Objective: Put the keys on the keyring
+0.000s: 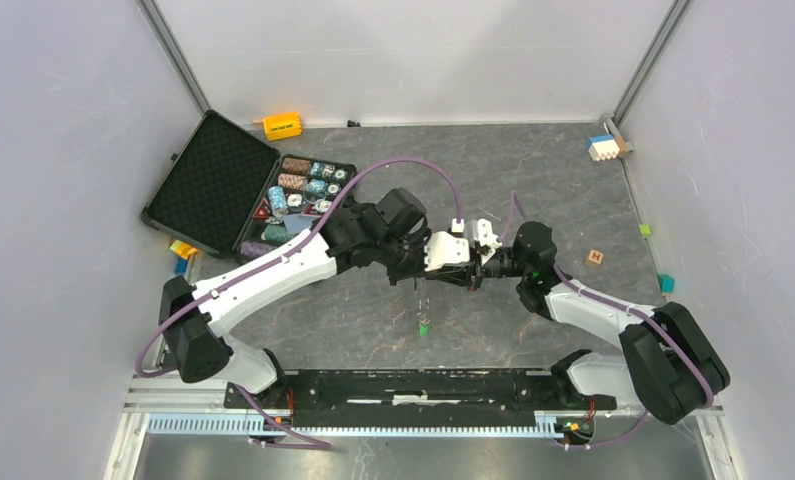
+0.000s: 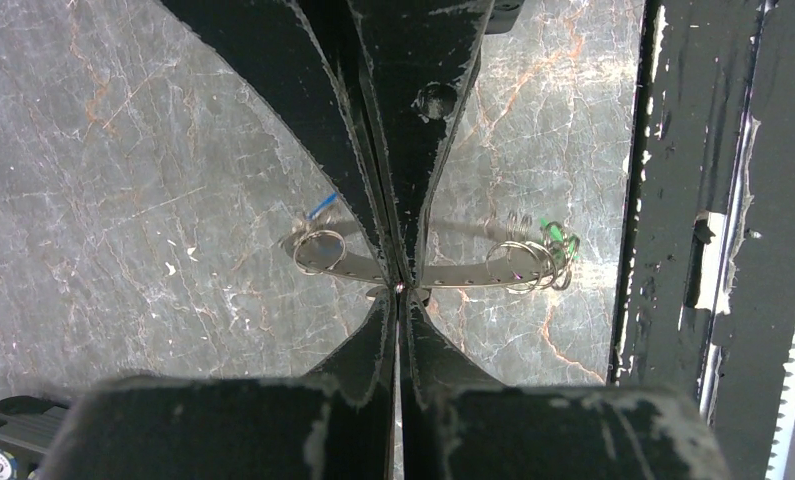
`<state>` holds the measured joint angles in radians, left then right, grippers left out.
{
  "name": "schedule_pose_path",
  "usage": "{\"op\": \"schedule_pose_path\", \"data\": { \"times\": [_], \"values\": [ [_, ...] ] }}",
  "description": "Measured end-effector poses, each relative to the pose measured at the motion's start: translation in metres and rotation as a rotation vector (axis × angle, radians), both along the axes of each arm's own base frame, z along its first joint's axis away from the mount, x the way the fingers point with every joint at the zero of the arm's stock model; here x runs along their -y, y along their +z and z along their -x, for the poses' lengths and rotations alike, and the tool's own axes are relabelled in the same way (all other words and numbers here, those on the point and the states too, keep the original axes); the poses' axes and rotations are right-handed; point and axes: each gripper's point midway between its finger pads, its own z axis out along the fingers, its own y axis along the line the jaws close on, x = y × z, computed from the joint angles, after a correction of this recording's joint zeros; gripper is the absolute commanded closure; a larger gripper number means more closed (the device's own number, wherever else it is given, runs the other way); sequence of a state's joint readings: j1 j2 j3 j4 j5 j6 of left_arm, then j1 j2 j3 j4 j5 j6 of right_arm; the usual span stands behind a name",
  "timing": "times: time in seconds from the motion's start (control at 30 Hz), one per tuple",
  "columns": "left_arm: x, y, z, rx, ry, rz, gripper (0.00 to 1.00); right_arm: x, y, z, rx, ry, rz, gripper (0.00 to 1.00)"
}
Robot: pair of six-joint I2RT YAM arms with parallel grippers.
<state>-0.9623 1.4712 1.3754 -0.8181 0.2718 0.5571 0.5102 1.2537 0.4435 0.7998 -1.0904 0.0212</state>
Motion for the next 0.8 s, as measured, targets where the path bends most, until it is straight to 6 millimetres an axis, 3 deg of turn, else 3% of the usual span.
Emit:
{"op": "schedule_pose_path", "data": {
  "times": [0.33, 0.67, 0.8],
  "values": [
    [0.0, -0.001, 0.0, -0.005, 0.005, -0.001, 0.98, 0.0, 0.0, 0.0, -0.022, 0.0, -0.002, 1.0],
    [0.001, -0.001, 0.0, -0.004, 0.011, 0.015, 0.69, 0.001, 0.006, 0.002, -0.057, -0.001, -0.031, 1.0],
    [0.0, 0.005, -0.003, 0.012, 0.017, 0.038, 0.65, 0.002, 0.01, 0.002, -0.051, 0.004, -0.044, 1.0]
  ]
}}
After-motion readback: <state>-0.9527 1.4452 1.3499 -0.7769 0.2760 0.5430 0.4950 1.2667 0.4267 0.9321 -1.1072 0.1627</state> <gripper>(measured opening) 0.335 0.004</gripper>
